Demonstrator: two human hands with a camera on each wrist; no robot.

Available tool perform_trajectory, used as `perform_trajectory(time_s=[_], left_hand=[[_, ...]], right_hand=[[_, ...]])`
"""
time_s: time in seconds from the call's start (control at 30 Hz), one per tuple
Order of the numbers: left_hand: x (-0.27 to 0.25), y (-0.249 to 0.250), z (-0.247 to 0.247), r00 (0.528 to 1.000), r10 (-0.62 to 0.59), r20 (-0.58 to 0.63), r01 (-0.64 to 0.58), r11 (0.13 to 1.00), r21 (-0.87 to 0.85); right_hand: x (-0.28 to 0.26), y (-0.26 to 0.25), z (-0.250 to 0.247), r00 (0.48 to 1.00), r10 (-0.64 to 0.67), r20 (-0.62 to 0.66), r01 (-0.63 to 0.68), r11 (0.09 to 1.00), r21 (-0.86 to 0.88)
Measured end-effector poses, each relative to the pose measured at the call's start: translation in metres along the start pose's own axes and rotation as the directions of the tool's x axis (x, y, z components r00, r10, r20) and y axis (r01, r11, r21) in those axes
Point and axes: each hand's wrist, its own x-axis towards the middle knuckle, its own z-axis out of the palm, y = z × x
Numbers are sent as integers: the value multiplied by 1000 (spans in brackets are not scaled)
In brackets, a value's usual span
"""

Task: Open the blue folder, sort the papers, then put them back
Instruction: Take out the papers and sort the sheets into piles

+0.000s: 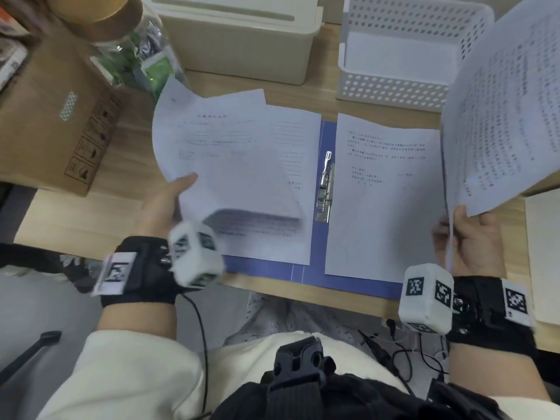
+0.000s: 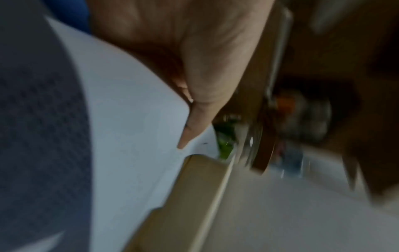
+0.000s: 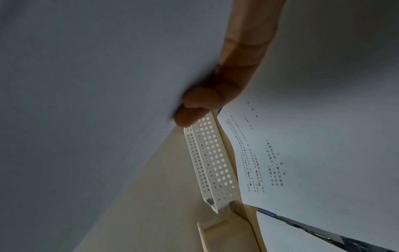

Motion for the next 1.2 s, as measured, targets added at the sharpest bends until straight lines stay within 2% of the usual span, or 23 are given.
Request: perform_trajectory(time_s=[0.07, 0.13, 0.27, 0.5, 0.57, 0.63, 0.73, 0.8, 0.87, 0.97, 1.07, 1.2], left_hand=[[-1, 11, -10, 993, -16, 116, 32, 989, -144], [-1, 18, -13, 988, 18, 154, 16, 977, -215], [-7, 12, -1, 989, 80, 125, -74, 996, -47], [6, -26, 35, 981, 26, 194, -39, 997, 66], [9, -40, 53, 977, 64, 206, -97, 983, 158], [13, -48, 64, 970, 162, 181, -216, 918, 334], [20, -47, 60, 938, 317, 138, -326, 682, 654], [27, -47, 44, 893, 427, 145, -378, 534, 756], [31, -44, 27, 869, 489, 80, -326, 442, 835], [30, -45, 11, 919, 393, -17, -122, 326, 938], [33, -45, 9, 941, 319, -111, -37, 422, 906], [37, -42, 4, 917, 373, -141, -55, 470, 881]], right_hand=[[0, -1, 0, 1000, -5, -7, 5, 1000, 13], [-1, -2, 3, 1000, -11, 11, 10, 1000, 11], [-4, -1, 4, 1000, -10, 20, 10, 1000, 15], [-3, 5, -1, 1000, -10, -17, 10, 1000, -18], [-5, 5, -1, 1000, -16, -12, 16, 999, -28], [-5, 6, -1, 999, -26, -18, 24, 997, -75], [-6, 6, 1, 997, -46, -55, 37, 987, -154], [-7, 7, 1, 996, -56, -74, 42, 983, -178], [-8, 7, 0, 995, -53, -89, 37, 984, -173], [-9, 8, -1, 995, -47, -85, 32, 984, -173], [-10, 8, -1, 996, -43, -84, 27, 982, -185], [-10, 7, -1, 995, -43, -85, 27, 984, -175]])
